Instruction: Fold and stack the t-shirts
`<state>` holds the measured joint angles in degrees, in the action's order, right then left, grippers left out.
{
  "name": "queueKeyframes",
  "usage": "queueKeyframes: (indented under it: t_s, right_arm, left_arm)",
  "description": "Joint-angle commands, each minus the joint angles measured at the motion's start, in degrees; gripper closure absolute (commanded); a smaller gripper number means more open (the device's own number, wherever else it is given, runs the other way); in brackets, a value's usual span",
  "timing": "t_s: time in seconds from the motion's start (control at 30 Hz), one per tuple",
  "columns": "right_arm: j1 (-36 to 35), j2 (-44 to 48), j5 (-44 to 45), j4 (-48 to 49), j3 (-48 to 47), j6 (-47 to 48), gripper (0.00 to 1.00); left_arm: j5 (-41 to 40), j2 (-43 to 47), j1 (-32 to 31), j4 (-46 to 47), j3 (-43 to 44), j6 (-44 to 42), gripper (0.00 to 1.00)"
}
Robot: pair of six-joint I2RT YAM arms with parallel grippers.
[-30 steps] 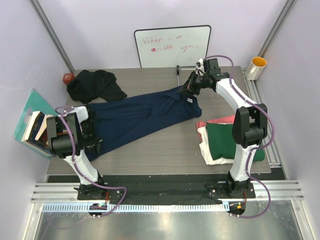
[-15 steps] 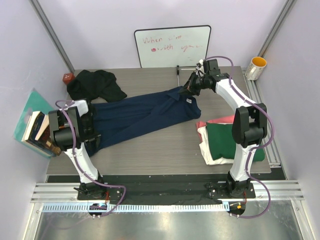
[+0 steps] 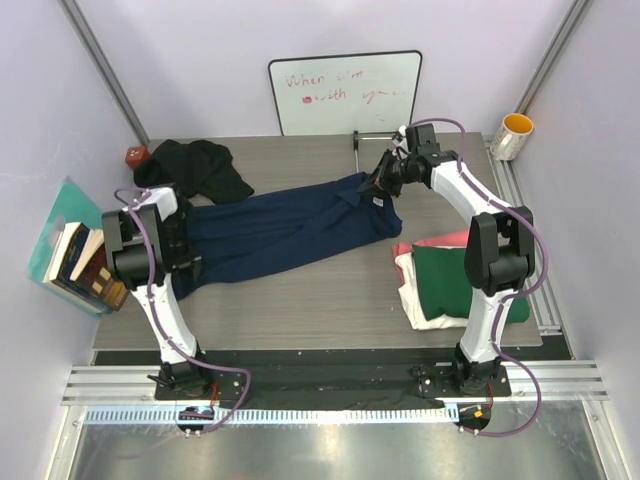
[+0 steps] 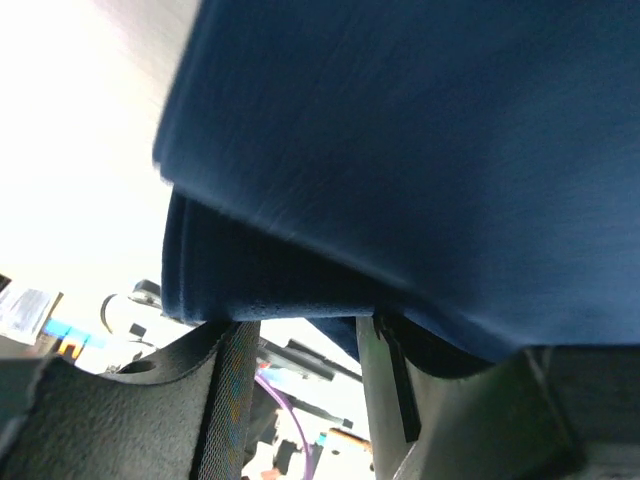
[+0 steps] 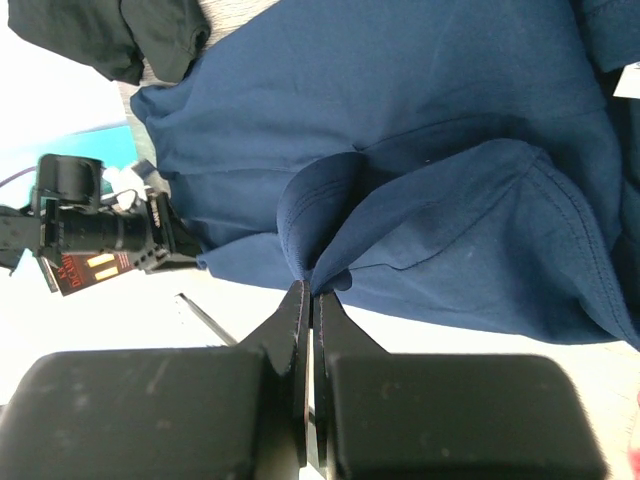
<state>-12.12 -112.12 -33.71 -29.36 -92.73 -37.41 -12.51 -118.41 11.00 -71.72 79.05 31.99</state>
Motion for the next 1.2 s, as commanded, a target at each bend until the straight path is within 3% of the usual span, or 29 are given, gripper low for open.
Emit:
queueKeyframes:
  t_s: [0.0,0.23,0.43,0.67,0.83,1.17]
  right_arm:
    - [0.34,3.83,0.93,1.59,0.18,0.76,0.99]
    - [0.34,3.57,2.95,1.76,0.97,0.85,0.99]
    - [0.34,2.08,0.76,3.61,1.06,0.06,0.99]
    - [0.34,1.9,-0.65,4.14,1.06,-0.3,0.99]
    - [0.34,1.46,-1.62,4.14,0.44,-0.56,0.99]
    - [0.69,3.48,-1.88,4.23,2.2,0.05,0.99]
  left_arm:
    - [-0.32,-2.88,-0.11,8.45,7.07,0.09,0.55]
    - [0.12,4.57,-0.28,1.25,13.94,1.58,0.54]
    - [-4.0,9.42,-0.19,-2.02,7.11,2.46,0.52]
    - [-2.08,17.15,-0.9,-3.77,0.94,7.11,0.52]
    - [-4.44,18.22,-1.42,-0.97,-2.84,8.44,0.52]
    - [-4.36,11.98,-1.42,5.19,-4.42,9.58,0.51]
